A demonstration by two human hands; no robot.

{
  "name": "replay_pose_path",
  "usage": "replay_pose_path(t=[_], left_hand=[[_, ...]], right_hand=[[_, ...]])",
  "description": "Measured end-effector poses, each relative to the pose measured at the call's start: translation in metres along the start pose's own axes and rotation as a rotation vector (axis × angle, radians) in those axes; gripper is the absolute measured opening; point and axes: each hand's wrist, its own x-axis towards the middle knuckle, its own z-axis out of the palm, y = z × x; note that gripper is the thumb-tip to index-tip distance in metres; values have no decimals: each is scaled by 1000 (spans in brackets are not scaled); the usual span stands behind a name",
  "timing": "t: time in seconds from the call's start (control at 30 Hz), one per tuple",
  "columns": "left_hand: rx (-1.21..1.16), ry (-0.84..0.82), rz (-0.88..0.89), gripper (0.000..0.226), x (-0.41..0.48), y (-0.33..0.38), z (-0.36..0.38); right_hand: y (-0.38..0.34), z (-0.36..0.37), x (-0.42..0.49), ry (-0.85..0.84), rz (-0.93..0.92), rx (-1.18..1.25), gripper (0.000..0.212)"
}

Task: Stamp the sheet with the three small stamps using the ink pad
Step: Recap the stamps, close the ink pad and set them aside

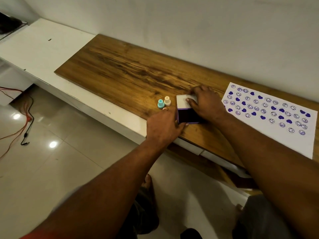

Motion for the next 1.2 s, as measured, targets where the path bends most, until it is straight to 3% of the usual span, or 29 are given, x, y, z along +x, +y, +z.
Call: replay_pose_path(t=[0.2, 0.37, 0.53, 0.87, 1.0, 1.2], left_hand=[[15, 52, -11, 58, 0, -2, 3], [-14, 27, -33, 53, 1, -1, 2], [9, 47, -33, 51, 1, 0, 1], [15, 29, -58, 49, 4, -1, 4], [-11, -61, -83, 49, 4, -2, 4], [-28, -114, -55, 43, 8, -2, -5]], right_hand=[[-2, -14, 2, 70, -55, 157, 30], [5, -29, -8, -119, -196, 178, 11], [8, -30, -20, -244, -256, 95, 13], [4, -22, -25, -261, -296, 28, 52], [-3, -22, -27, -269, -291, -56, 68], [-12, -25, -29, -268, -260, -151, 76]])
